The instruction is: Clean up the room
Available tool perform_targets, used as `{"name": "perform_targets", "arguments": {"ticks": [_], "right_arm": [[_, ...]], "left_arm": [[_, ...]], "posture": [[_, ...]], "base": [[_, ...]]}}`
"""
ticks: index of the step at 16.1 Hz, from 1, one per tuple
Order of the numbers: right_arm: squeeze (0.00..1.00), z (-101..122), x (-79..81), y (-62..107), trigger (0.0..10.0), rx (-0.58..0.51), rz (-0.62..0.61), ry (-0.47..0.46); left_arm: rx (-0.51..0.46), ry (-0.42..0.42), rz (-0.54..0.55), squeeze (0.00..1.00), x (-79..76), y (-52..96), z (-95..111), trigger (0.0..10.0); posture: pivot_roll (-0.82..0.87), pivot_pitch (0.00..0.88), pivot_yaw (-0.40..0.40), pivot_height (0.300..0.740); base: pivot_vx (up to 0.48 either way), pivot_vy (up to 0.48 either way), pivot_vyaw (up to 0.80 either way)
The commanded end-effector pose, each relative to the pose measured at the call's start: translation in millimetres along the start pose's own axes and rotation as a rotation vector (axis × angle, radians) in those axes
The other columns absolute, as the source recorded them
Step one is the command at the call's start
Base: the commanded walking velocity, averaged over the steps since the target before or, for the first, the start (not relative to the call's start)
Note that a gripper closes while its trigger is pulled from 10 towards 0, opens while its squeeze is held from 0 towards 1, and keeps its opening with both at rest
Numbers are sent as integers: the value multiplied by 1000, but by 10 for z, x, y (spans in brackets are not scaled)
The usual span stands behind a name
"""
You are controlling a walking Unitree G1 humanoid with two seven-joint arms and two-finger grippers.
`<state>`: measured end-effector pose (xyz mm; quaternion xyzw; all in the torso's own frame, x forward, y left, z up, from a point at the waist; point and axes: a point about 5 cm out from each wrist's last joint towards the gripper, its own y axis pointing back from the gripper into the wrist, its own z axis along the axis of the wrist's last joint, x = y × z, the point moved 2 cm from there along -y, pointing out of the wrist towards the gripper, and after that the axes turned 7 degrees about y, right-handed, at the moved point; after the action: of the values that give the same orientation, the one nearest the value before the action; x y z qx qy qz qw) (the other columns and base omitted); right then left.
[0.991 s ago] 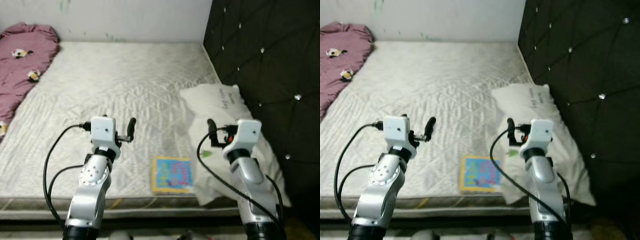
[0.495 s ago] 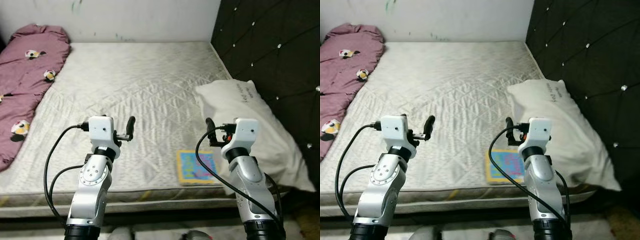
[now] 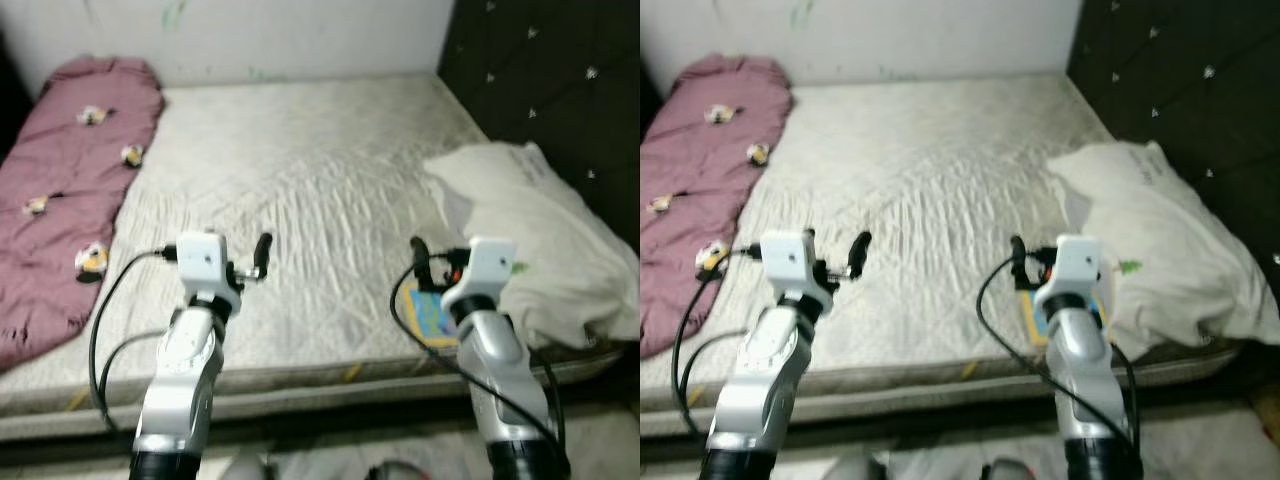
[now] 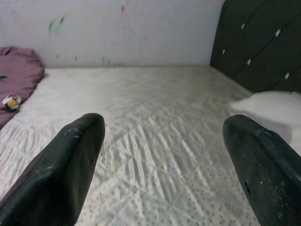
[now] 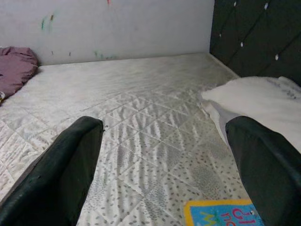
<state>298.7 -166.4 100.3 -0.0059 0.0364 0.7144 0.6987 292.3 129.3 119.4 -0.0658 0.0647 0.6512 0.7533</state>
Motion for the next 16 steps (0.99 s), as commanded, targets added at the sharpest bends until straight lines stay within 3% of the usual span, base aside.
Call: {"name": "perform_targets", "arguments": {"ticks": [1, 10, 16], "right_arm": [[0, 77, 76, -26, 10000, -28, 20, -15], [0, 55, 76, -24, 10000, -14, 21, -13], [0, 43, 80, -28, 10000, -7, 26, -8]], "left_arm": [[-2, -7, 20, 0, 79, 20, 13, 10000], [-10, 6, 12, 0, 46, 23, 28, 10000], [-20, -11, -5, 0, 30, 31, 45, 10000]], "posture": [[-9, 0, -4, 740], [-15, 0, -4, 740], [-14, 0, -6, 740]], "base": [[0, 480, 0], [0, 477, 0], [0, 0, 0]]}}
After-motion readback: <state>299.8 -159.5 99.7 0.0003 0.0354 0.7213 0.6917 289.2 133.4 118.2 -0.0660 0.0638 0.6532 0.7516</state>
